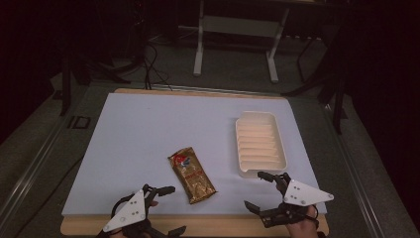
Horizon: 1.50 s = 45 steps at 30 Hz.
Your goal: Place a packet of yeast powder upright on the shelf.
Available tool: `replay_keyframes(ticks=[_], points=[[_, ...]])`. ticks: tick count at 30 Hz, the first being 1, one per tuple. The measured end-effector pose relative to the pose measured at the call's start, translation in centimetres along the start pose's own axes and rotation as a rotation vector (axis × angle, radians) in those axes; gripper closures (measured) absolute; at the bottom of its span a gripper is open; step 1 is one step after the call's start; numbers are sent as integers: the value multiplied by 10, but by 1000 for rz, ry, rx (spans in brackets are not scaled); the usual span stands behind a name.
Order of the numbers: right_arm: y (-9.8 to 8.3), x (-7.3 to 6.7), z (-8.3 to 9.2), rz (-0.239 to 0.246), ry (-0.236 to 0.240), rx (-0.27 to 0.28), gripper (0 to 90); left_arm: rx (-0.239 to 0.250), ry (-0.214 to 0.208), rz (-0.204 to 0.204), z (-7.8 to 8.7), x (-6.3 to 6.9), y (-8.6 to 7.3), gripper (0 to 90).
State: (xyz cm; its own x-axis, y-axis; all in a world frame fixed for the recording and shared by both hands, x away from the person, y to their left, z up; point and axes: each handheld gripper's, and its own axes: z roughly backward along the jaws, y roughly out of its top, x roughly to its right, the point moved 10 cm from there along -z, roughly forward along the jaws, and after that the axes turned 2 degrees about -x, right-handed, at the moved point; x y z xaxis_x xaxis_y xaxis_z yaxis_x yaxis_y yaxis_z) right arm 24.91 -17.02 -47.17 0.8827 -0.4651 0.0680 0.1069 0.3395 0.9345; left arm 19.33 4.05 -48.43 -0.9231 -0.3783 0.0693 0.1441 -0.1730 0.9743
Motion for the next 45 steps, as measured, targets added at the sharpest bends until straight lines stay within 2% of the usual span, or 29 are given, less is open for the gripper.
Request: replay_keyframes(ticks=[3,10,16,21,25,30,34,35,37,41,44,45], points=[[0,1,0,-27,-7,2,115,-18,-5,10,-5,1,3,16],[6,3,6,-26,-42,30,113,2,25,42,-1,-7,16,16],[3,3,3,-32,-41,0,114,12,50,26,1,-17,26,16],[1,2,0,-24,-46,-5,115,-10,68,0,-1,-27,29,16],[-2,2,-2,-36,-43,-20,113,-16,88,12,-4,-35,29,16],[-2,4,-4,-41,-65,-20,112,-13,109,22,-6,-44,32,16],[-2,5,-5,-42,-73,-21,113,-24,143,26,-7,-53,32,16],[-3,4,-6,-38,-71,-31,112,-27,166,23,-6,-58,31,16],[-3,3,-7,-36,-72,-30,112,-30,173,23,-6,-61,31,16],[-2,1,-7,-34,-61,-26,110,-30,198,45,-6,-73,28,16],[-2,-1,-8,-23,-62,-24,108,-35,239,71,-6,-87,24,16],[-2,-1,-9,-24,-60,-26,108,-35,239,71,-6,-87,24,16]])
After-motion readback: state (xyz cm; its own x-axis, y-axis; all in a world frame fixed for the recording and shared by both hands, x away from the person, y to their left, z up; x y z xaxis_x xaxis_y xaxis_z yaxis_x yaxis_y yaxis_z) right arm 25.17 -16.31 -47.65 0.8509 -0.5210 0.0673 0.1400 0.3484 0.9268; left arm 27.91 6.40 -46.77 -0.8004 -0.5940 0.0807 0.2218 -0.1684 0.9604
